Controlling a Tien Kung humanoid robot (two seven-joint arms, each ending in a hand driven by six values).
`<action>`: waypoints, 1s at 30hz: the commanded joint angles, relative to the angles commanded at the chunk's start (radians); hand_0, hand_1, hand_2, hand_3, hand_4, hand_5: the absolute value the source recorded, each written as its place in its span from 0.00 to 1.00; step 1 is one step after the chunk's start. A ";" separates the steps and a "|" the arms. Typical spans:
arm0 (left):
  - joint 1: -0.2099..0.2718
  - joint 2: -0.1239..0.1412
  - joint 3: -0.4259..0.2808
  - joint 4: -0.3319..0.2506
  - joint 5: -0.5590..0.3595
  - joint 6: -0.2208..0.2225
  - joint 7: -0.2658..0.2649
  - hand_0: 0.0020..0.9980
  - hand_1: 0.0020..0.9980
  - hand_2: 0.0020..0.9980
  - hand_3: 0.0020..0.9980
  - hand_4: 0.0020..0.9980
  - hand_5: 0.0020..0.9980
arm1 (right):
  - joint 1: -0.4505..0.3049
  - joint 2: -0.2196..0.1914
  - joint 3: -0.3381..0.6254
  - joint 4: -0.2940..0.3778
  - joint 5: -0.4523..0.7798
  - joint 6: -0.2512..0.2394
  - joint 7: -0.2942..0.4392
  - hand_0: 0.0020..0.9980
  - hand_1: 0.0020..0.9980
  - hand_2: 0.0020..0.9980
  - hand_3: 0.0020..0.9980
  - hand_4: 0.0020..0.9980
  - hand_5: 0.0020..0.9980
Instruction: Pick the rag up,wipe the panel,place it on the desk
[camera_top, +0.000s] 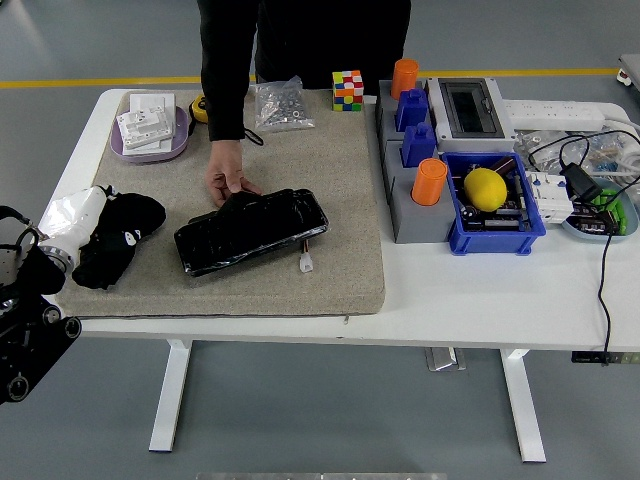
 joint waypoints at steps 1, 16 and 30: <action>0.000 0.001 0.001 -0.001 -0.002 -0.001 0.000 0.29 0.18 0.50 0.38 0.32 0.00 | 0.000 0.000 0.000 0.000 0.000 0.000 0.000 0.69 0.46 0.64 0.62 1.00 0.70; 0.034 0.005 -0.068 -0.136 -0.031 -0.006 0.038 0.28 0.16 0.48 0.35 0.19 0.00 | 0.003 0.002 -0.009 -0.007 0.006 0.005 0.001 0.70 0.46 0.64 0.62 1.00 0.70; 0.089 0.009 -0.082 -0.315 0.066 -0.031 0.153 0.25 0.14 0.49 0.35 0.10 0.00 | 0.002 0.001 -0.011 -0.012 0.007 0.006 0.005 0.70 0.46 0.64 0.62 1.00 0.70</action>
